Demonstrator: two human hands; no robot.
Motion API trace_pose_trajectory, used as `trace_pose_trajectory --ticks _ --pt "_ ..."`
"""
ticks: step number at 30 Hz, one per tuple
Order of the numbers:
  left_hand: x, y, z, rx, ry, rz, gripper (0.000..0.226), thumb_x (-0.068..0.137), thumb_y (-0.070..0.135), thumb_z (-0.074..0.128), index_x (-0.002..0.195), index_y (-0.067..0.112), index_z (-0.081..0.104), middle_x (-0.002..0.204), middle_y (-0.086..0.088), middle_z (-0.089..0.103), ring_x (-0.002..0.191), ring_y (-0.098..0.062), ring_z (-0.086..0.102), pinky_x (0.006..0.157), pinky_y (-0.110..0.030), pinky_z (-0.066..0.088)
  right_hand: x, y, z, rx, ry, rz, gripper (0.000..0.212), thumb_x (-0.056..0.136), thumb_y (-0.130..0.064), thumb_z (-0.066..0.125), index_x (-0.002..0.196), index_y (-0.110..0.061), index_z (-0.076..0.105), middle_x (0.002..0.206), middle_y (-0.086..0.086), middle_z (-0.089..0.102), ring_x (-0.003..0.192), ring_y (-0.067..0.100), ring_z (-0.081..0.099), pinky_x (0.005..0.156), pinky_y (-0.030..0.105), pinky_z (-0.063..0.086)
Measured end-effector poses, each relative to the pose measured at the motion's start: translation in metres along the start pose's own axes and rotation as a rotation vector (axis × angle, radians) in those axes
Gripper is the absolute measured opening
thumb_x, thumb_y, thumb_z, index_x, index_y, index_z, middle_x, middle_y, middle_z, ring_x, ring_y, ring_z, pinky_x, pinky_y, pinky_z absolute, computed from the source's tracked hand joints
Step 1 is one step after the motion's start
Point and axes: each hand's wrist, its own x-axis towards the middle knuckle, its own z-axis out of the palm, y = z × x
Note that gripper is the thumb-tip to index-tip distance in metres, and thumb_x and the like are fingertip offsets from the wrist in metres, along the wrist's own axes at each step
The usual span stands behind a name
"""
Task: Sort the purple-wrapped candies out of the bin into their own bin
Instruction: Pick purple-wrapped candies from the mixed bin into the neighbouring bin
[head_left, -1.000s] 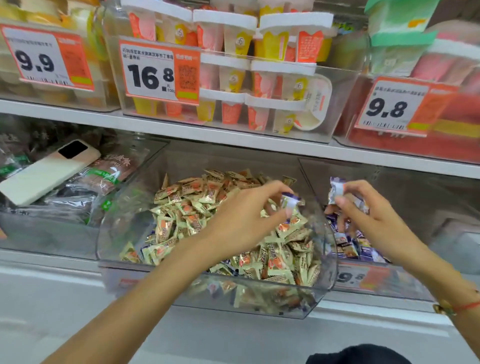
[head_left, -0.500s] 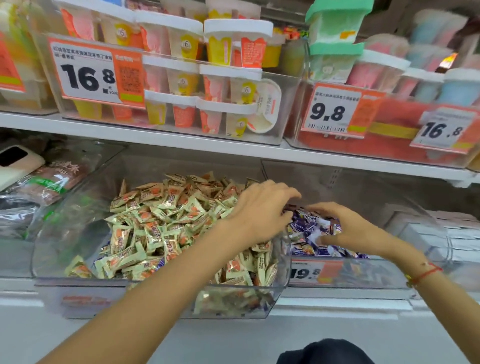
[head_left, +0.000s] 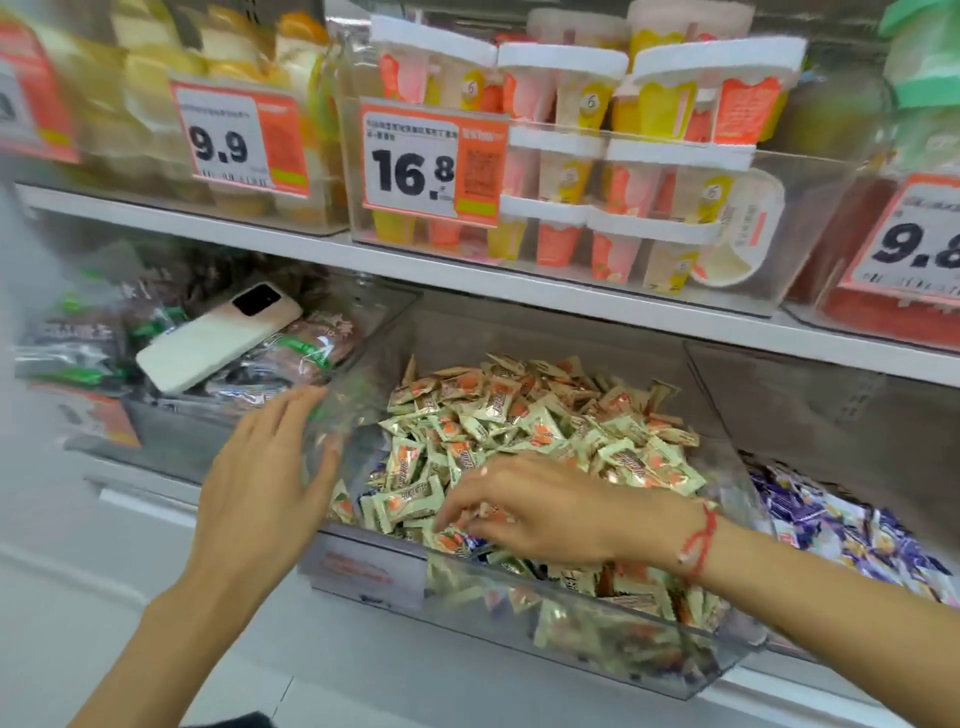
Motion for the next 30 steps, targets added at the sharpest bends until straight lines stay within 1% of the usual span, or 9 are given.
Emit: trace_pose_trajectory --ticks 3,6,8,12,15,20,25,27,30 --pt "-0.006 0.000 0.002 -0.089 -0.014 -0.096 0.033 0.096 0.034 0.045 0.127 0.026 0.052 0.110 0.005 0.062 0.101 -0.024 0.058 0.067 -0.034 0.038 0.030 0.021 0.029 -0.540 -0.086 -0.363 0.045 0.088 -0.026 0.064 0.131 -0.016 0.052 0.142 0.004 0.049 0.123 0.024 0.049 0.099 0.042 0.044" --pt "-0.008 0.002 0.001 -0.094 0.008 -0.100 0.031 0.097 0.036 0.042 0.124 0.029 0.054 0.102 0.007 0.066 0.088 -0.024 0.063 0.061 -0.033 0.040 0.049 0.032 0.045 -0.722 -0.100 -0.489 0.046 0.092 -0.026 0.051 0.136 -0.012 0.046 0.154 0.006 0.032 0.140 0.027 0.032 0.113 0.043 0.030" --pt "-0.008 0.002 0.001 -0.080 0.007 -0.115 0.030 0.097 0.036 0.042 0.123 0.029 0.054 0.099 0.006 0.067 0.083 -0.025 0.064 0.060 -0.035 0.043 0.062 0.035 0.050 -0.696 -0.117 -0.469 0.047 0.092 -0.027 0.049 0.137 -0.013 0.044 0.152 0.010 0.034 0.140 0.031 0.030 0.111 0.046 0.031" --pt "-0.008 0.001 0.001 -0.061 -0.015 -0.138 0.030 0.097 0.031 0.044 0.126 0.030 0.052 0.101 0.008 0.066 0.081 -0.021 0.063 0.062 -0.035 0.044 0.086 0.042 0.050 -0.683 0.019 -0.448 0.029 0.096 -0.030 0.042 0.116 -0.018 0.059 0.106 0.004 0.064 0.097 0.025 0.057 0.073 0.036 0.045" --pt "-0.008 0.001 0.000 -0.077 -0.015 -0.139 0.031 0.098 0.031 0.044 0.127 0.033 0.052 0.101 0.011 0.066 0.077 -0.018 0.063 0.060 -0.033 0.044 0.091 0.044 0.037 -0.656 0.162 -0.356 0.014 0.092 -0.022 0.052 0.100 -0.016 0.062 0.091 -0.002 0.067 0.084 0.020 0.057 0.072 0.031 0.040" --pt "-0.008 0.001 -0.001 -0.085 -0.014 -0.130 0.032 0.097 0.030 0.045 0.128 0.032 0.052 0.105 0.009 0.067 0.082 -0.022 0.065 0.062 -0.035 0.046 0.077 0.069 0.016 -0.723 0.268 -0.026 0.023 0.083 -0.021 0.059 0.105 -0.016 0.065 0.113 0.004 0.067 0.110 0.020 0.060 0.101 0.039 0.043" --pt "-0.007 0.004 -0.002 -0.098 -0.010 -0.129 0.031 0.097 0.028 0.045 0.126 0.036 0.052 0.106 0.011 0.066 0.082 -0.022 0.065 0.067 -0.036 0.047 0.055 0.084 -0.011 -0.676 0.183 0.288 0.058 0.094 -0.053 0.015 0.123 -0.022 0.055 0.135 0.001 0.056 0.134 0.026 0.041 0.113 0.056 0.019" --pt "-0.007 0.004 -0.001 -0.098 -0.007 -0.128 0.030 0.097 0.027 0.046 0.125 0.036 0.052 0.105 0.010 0.066 0.082 -0.023 0.065 0.067 -0.036 0.048 0.051 0.075 -0.014 -0.574 0.144 0.245 0.050 0.097 -0.052 0.022 0.134 -0.030 0.047 0.147 -0.005 0.042 0.141 0.021 0.027 0.116 0.049 0.013" --pt "-0.008 0.003 0.000 -0.095 -0.002 -0.122 0.029 0.096 0.025 0.047 0.124 0.032 0.053 0.102 0.007 0.067 0.082 -0.025 0.064 0.063 -0.034 0.044 0.056 0.038 -0.008 -0.292 0.191 0.018 0.033 0.097 -0.034 0.047 0.127 -0.028 0.057 0.124 -0.007 0.058 0.110 0.006 0.050 0.091 0.019 0.041"
